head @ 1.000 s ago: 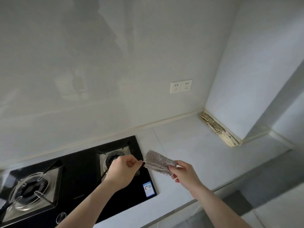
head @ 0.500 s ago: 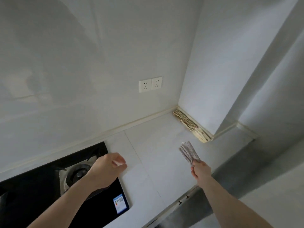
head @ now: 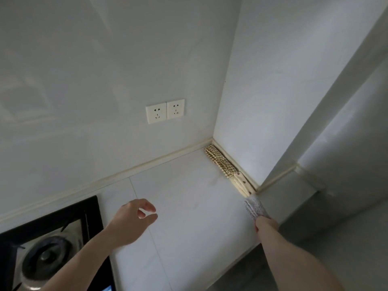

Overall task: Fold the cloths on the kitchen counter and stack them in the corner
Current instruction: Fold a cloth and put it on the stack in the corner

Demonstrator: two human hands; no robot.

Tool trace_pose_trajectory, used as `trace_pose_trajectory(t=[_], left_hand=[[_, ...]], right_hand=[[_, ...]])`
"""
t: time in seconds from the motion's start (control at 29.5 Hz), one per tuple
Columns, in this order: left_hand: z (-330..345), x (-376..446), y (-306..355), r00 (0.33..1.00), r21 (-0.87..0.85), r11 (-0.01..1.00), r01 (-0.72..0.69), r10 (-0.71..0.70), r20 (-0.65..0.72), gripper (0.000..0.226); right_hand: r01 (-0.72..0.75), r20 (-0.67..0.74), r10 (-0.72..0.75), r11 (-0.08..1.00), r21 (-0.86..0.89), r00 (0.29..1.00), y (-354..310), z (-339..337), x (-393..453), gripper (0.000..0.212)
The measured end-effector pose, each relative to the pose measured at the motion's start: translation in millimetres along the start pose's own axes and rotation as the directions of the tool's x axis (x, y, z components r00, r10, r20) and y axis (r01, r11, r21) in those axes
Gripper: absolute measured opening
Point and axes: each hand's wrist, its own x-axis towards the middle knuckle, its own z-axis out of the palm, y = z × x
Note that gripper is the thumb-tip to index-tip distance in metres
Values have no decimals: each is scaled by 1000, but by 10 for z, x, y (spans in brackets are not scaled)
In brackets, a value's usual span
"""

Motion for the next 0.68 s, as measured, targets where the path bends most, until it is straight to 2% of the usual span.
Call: trace_pose_trajectory(t=[0.2, 0.41, 0.48, 0.58, 0.68], left_hand=[[383, 205, 153, 999, 33, 999, 18, -19, 41, 9], [399, 297, 98, 996, 40, 996, 77, -78, 29, 8], [405, 316, 90, 996, 28, 996, 88, -89, 26, 7], [447, 320, 103, 995, 21, 995, 95, -95, 26, 7], [486, 303, 134, 995, 24, 995, 98, -98, 23, 8]], right_hand=[[-16, 3, 16, 996, -85, 1000, -143, -15, 362, 43], [-42, -5, 42, 992, -121, 999, -230, 61, 685, 50], [31, -56, -37, 994, -107, 998, -233, 79, 703, 60], [222, -90, -261, 924, -311, 961, -202, 57, 650, 70], [355, 60, -375, 798, -487, 925, -160, 108, 594, 50]])
